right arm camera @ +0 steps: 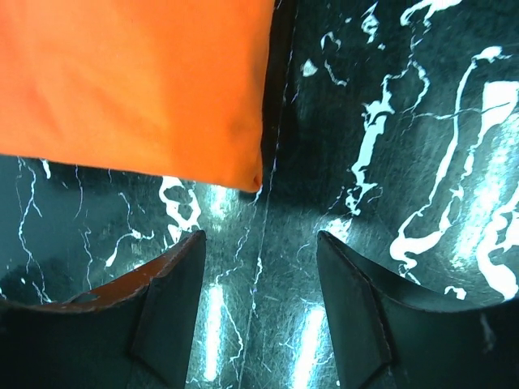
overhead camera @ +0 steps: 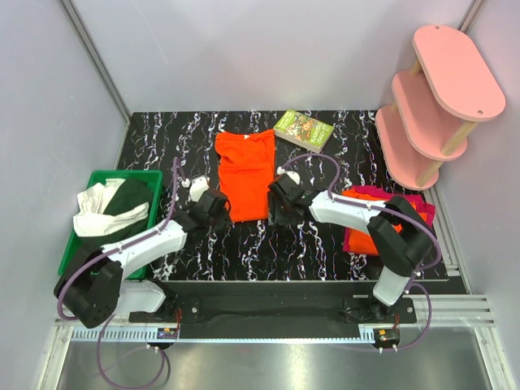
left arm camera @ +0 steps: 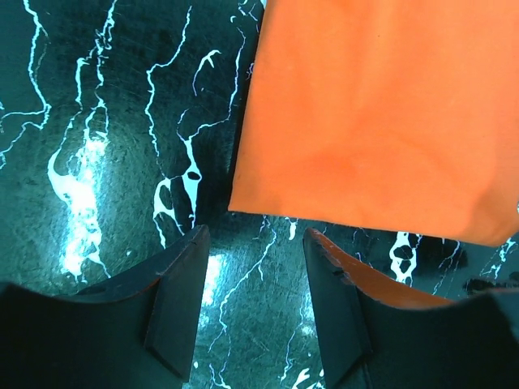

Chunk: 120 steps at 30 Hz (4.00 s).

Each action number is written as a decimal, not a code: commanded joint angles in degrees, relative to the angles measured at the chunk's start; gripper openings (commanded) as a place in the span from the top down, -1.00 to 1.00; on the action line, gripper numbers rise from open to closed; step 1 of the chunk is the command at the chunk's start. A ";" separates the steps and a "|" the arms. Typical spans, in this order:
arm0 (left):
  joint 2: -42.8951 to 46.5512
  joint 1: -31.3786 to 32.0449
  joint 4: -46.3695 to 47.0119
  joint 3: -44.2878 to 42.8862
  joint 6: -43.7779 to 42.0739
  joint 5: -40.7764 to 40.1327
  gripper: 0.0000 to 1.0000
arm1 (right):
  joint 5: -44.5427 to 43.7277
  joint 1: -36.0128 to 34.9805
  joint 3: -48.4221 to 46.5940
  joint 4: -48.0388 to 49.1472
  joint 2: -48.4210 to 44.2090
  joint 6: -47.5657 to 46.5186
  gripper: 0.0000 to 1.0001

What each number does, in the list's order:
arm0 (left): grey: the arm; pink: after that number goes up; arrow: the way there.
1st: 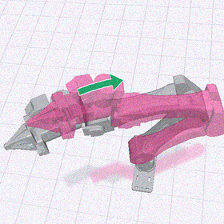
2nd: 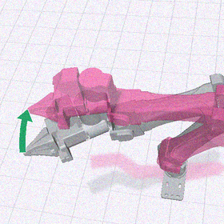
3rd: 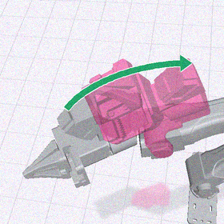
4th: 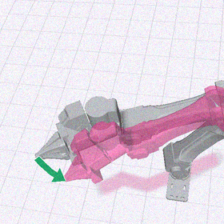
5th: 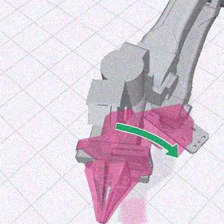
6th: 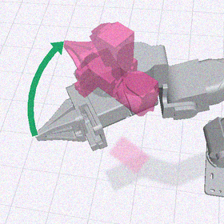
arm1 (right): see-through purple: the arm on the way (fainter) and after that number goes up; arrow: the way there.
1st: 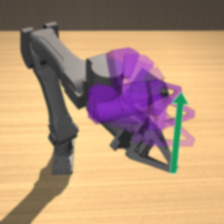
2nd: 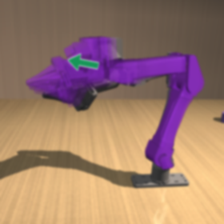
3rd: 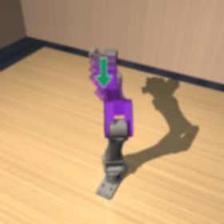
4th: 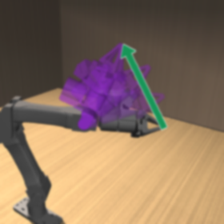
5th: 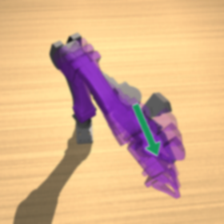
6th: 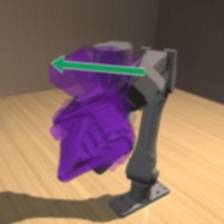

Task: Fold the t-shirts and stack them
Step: Grab one side of the 2/3 rectangular tshirt with both arms, then fold the long partially folded tshirt into a neat square

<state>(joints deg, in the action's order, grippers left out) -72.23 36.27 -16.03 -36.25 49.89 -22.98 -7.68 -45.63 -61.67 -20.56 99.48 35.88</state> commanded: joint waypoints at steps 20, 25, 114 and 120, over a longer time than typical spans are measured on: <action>-1.51 0.64 -1.46 -2.51 0.74 -3.65 -0.09 | -6.55 0.10 -5.04 4.73 9.85 2.35 0.05; -3.53 0.64 -1.28 -3.04 1.26 -4.09 -0.08 | -6.29 0.10 -4.69 5.17 10.47 2.53 0.24; 15.01 26.22 -35.73 -8.92 22.80 -19.38 1.00 | -17.45 -11.86 6.84 -8.89 -20.21 5.53 1.00; 15.63 21.30 -35.48 -12.52 17.72 -22.72 1.00 | -17.72 -5.89 0.60 -8.71 -17.40 0.35 1.00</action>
<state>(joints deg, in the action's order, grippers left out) -57.93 60.45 -48.49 -45.06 72.75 -38.65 -20.32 -55.96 -55.92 -27.31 80.29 41.63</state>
